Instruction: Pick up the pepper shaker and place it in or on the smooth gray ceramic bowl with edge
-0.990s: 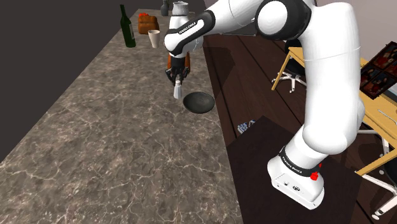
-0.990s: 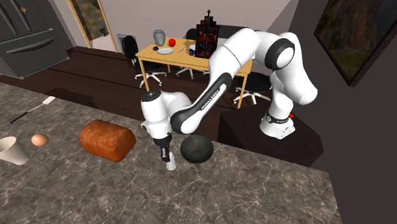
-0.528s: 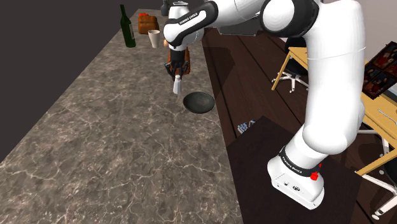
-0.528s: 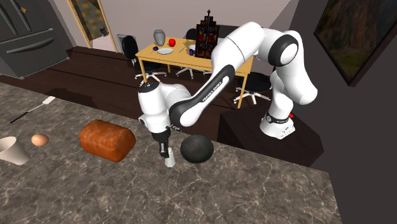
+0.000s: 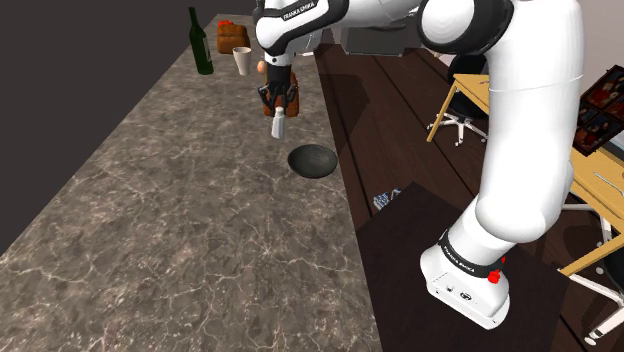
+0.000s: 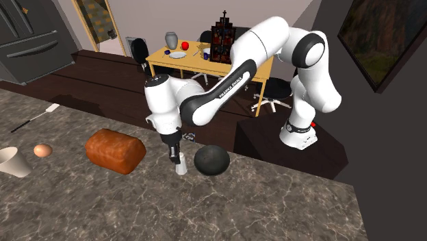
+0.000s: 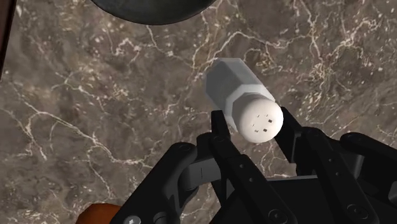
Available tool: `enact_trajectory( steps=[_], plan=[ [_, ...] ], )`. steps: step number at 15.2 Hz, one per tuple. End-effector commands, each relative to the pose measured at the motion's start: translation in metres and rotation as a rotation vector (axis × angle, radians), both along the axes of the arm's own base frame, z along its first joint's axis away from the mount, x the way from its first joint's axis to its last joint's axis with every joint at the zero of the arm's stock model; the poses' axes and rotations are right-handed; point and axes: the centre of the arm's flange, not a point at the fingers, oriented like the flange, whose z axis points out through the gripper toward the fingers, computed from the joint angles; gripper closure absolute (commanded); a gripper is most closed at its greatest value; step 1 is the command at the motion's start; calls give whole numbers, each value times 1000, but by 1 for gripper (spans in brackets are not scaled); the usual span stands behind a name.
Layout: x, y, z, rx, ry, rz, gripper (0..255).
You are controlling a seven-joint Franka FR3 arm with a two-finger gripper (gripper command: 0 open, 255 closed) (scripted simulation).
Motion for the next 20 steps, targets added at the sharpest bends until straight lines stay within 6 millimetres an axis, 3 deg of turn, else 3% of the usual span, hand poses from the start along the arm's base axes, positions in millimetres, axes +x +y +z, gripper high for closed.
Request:
enact_trajectory(
  steps=[1, 7, 19, 20],
  plan=[
    [0, 0, 10, 0, 0, 0, 255],
    [0, 0, 37, 0, 0, 0, 255],
    [-150, -35, 76, 0, 0, 0, 255],
    [-150, -35, 71, 0, 0, 0, 255]
  ],
)
